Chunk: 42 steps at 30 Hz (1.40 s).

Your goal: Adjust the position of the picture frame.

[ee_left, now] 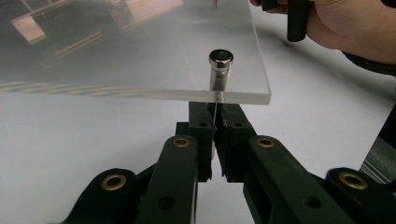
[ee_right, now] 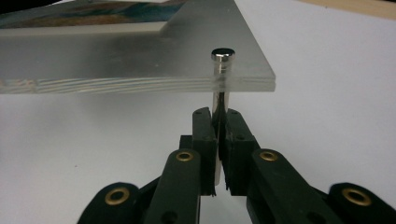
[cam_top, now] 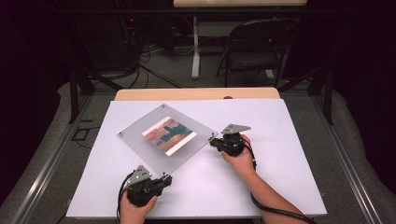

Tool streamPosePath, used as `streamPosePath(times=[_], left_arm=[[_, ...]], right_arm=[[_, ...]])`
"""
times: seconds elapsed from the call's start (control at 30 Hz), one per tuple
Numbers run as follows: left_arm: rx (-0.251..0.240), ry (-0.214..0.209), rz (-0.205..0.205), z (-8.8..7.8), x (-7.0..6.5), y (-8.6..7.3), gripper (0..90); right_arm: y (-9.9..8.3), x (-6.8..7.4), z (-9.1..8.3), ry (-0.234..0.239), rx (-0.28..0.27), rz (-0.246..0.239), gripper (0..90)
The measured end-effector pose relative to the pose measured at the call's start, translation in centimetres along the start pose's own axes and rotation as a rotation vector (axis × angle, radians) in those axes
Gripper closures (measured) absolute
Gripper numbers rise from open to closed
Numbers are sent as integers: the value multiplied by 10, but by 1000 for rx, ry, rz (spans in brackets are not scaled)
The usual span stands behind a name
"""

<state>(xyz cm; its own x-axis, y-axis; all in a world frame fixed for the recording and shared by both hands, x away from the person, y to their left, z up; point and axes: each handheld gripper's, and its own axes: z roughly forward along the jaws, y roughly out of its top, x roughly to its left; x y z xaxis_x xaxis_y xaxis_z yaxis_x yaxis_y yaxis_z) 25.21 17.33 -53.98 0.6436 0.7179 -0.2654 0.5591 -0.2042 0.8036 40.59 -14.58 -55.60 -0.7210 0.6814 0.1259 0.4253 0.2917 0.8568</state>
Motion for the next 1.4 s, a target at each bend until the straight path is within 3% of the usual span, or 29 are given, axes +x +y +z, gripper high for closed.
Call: streamPosePath(times=[0.13, 0.3, 0.57, 0.6, 0.73, 0.93, 1.07, 1.23, 1.4], left_arm=[[1, -6, 3, 1, 1, 1, 855], [-18, -10, -2, 1, 5, 5, 854], [-49, -10, -24, 7, 24, 20, 854], [-54, -7, -22, 9, 29, 24, 854], [-69, 3, -28, 14, 37, 30, 855], [-85, 16, -42, 30, 48, 43, 854], [-55, 0, -25, 42, 45, 45, 853], [-44, 18, -24, 52, 45, 48, 853], [-43, 39, -44, 55, 55, 48, 851]], right_arm=[[3, 2, -7, -9, -9, -22, 853], [3, 1, -19, -13, -12, -15, 852], [-9, 5, -55, -10, -12, 32, 851], [-13, 8, -66, -8, -12, 42, 851], [-19, 18, -79, -12, -19, 72, 848], [-24, 25, -88, -33, -22, 87, 845], [-30, 16, -88, -67, -19, 113, 849], [-32, 6, -84, -107, -19, 143, 851], [-31, 5, -76, -99, -13, 138, 851]])
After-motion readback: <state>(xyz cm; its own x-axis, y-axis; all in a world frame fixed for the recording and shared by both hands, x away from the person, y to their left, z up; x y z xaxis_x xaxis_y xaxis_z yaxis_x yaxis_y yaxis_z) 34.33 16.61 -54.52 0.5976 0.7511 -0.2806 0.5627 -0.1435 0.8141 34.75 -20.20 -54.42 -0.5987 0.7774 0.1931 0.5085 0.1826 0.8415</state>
